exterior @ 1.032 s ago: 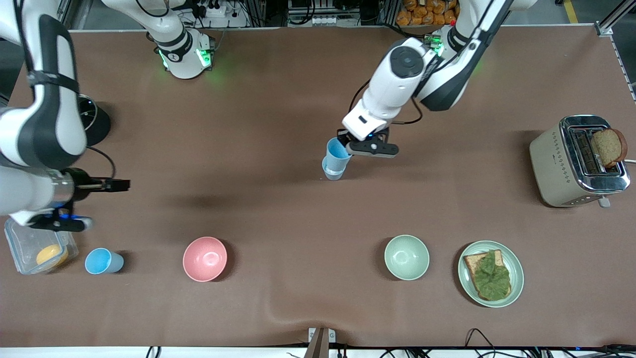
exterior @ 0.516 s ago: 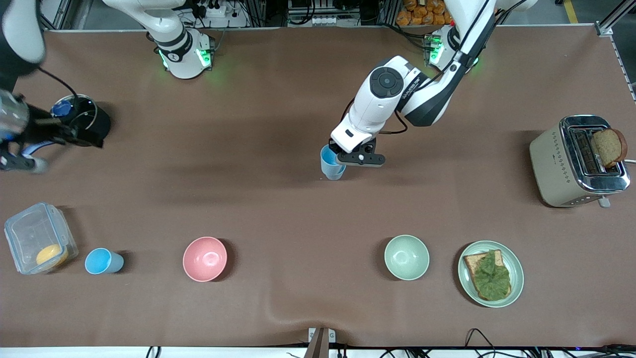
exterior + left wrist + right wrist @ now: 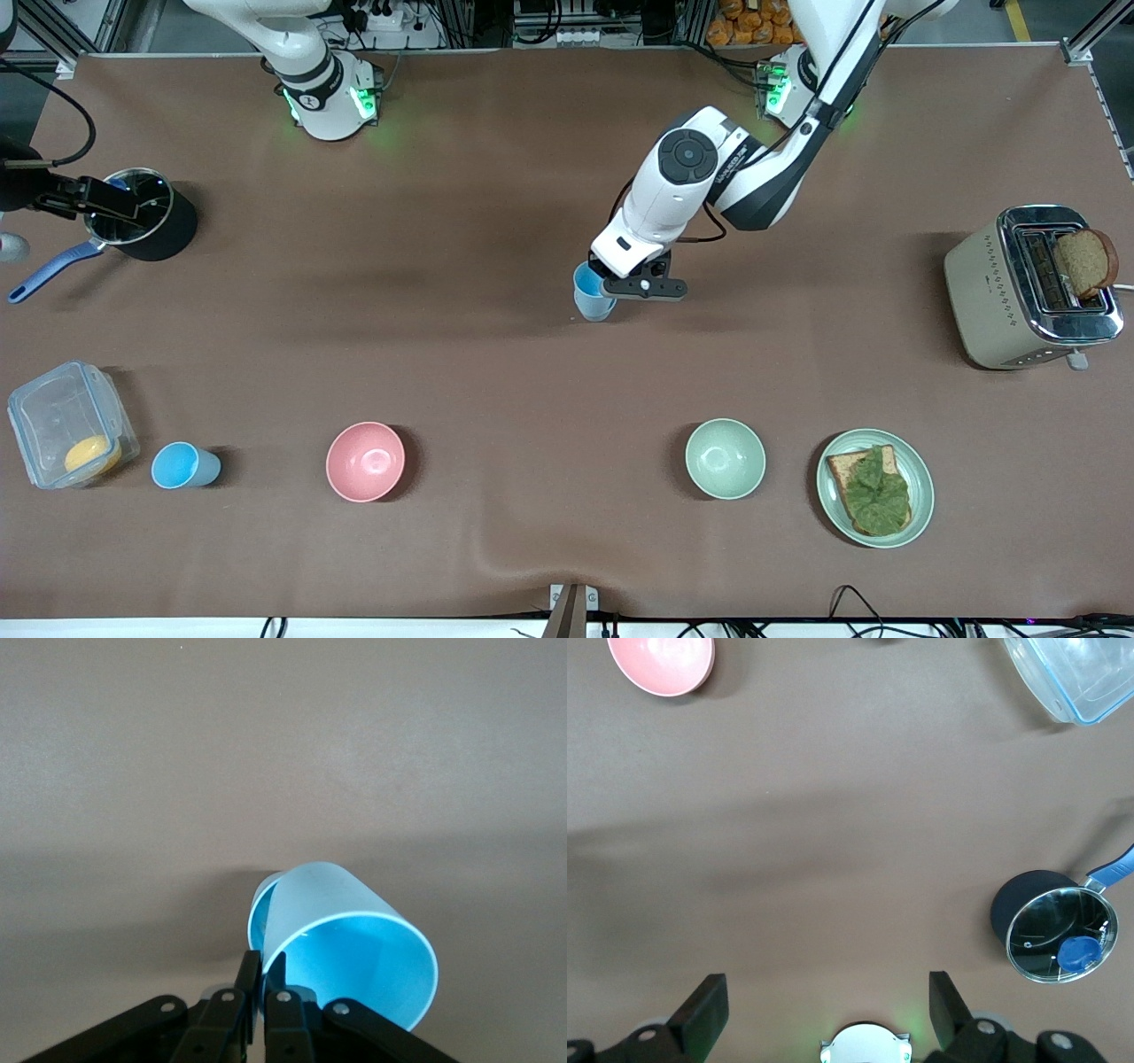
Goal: Stack blue cups with both arms
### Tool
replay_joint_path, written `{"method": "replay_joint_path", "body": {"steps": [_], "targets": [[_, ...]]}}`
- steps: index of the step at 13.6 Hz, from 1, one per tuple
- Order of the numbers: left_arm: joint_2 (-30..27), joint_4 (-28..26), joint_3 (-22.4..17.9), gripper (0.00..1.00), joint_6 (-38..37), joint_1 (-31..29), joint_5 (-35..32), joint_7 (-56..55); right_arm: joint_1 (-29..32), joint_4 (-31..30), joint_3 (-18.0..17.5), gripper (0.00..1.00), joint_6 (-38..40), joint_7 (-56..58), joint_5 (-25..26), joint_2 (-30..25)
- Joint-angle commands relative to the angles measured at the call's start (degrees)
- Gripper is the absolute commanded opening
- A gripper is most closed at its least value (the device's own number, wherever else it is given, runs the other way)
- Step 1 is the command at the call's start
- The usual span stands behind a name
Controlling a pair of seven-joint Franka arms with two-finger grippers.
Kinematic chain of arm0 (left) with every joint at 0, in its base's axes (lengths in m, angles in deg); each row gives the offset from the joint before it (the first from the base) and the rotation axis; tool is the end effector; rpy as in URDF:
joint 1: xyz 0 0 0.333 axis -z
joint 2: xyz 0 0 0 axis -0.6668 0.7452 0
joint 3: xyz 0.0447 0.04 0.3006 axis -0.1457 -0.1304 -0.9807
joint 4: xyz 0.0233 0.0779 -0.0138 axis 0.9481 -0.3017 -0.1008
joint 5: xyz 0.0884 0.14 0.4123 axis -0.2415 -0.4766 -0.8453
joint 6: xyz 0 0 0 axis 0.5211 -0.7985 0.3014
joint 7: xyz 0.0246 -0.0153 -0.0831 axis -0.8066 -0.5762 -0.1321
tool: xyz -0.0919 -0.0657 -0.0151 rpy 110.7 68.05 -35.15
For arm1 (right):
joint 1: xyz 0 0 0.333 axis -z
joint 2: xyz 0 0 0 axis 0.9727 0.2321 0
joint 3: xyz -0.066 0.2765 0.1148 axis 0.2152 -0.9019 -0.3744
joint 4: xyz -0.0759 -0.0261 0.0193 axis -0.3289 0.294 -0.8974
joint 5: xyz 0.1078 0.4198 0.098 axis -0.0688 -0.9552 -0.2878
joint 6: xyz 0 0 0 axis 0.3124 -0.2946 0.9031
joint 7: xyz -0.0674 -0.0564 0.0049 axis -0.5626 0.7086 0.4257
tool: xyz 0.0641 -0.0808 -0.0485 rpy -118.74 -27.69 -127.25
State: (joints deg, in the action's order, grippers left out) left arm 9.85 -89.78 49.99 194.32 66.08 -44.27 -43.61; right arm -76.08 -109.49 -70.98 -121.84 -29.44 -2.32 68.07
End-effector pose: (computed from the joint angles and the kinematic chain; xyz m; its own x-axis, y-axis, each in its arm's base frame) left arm 0.4884 -0.4517 0.2615 0.9998 -0.0026 0.0178 -0.0058 -0.9827 0.1853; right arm 0.5855 -0.0477 0.5769 0.9751 -0.1169 -0.1886 -0.1221 -0.9924 -0.0163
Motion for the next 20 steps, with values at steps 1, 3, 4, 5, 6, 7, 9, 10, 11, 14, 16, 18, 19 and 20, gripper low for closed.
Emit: {"method": "replay_joint_path", "body": {"steps": [1, 3, 4, 5, 6, 7, 9, 10, 11, 14, 16, 18, 19, 20], "targets": [[-0.1, 0.3, -0.3, 0.08, -0.6, 0.5, -1.6, -2.1, 1.0, 4.1, -1.1, 1.0, 0.9, 0.2, 2.0, 1.9], [-0.9, 0.3, -0.3, 0.05, -0.8, 0.4, -1.6, -2.1, 0.9, 5.5, -1.3, 1.0, 0.8, 0.3, 1.8, 2.8], [-1.4, 0.3, -0.3, 0.05, -1.8, 0.4, -1.6, -2.1, 0.8, 5.5, -1.5, 1.0, 0.8, 0.3, 1.8, 2.8], [-1.6, 0.4, -0.3, 0.05, -2.3, 0.4, -1.5, -2.2, 0.6, 5.5, -1.5, 1.0, 0.5, 0.3, 1.8, 2.8], [-1.6, 0.3, -0.3, 0.05, -2.3, 0.4, -1.5, -2.6, 0.6, 5.6, -1.5, 1.0, 0.2, 0.3, 1.8, 2.8], [-1.4, 0.3, -0.3, 0.06, -2.3, 0.4, -1.5, -2.6, 0.5, 5.6, -1.5, 1.0, 0.2, 0.3, 1.8, 2.8], [-1.3, 0.3, -0.3, 0.08, -2.3, 0.5, -1.5, -2.6, 0.6, 5.6, -1.5, 1.0, 0.2, 0.2, 1.8, 2.8], [-1.3, 0.3, -0.3, 0.08, -2.3, 0.5, -1.5, -2.6, 0.6, 5.6, -1.4, 1.0, 0.2, 0.2, 1.8, 2.8], [-1.3, 0.3, -0.3, 0.08, -2.3, 0.5, -1.5, -2.7, 0.6, 5.6, -1.4, 1.0, 0.2, 0.2, 1.8, 2.8], [-1.1, 0.3, -0.3, 0.1, -2.3, 0.6, -1.3, -2.6, 0.6, 5.5, -1.4, 1.0, 0.2, 0.2, 1.8, 2.8], [-1.1, 0.4, -0.3, 0.14, -2.3, 0.7, -1.3, -2.5, 0.6, 5.5, -1.4, 1.0, 0.3, 0.2, 1.8, 2.8], [-1.2, 0.4, -0.3, 0.48, -2.3, 0.6, -1.5, -2.2, 0.6, 5.5, -1.5, 1.0, 0.3, 0.2, 1.8, 2.8], [-1.7, 0.3, -0.3, 0.99, -2.3, 0.4, -1.6, -1.8, 0.6, 5.5, -1.5, 1.0, 0.3, 0.2, 1.8, 2.8], [-2.9, 0.3, -0.4, 1.0, -2.3, -0.1, -1.6, -2.3, 0.6, 5.5, -1.5, 1.0, 0.3, 0.2, 1.8, 2.8]]}}
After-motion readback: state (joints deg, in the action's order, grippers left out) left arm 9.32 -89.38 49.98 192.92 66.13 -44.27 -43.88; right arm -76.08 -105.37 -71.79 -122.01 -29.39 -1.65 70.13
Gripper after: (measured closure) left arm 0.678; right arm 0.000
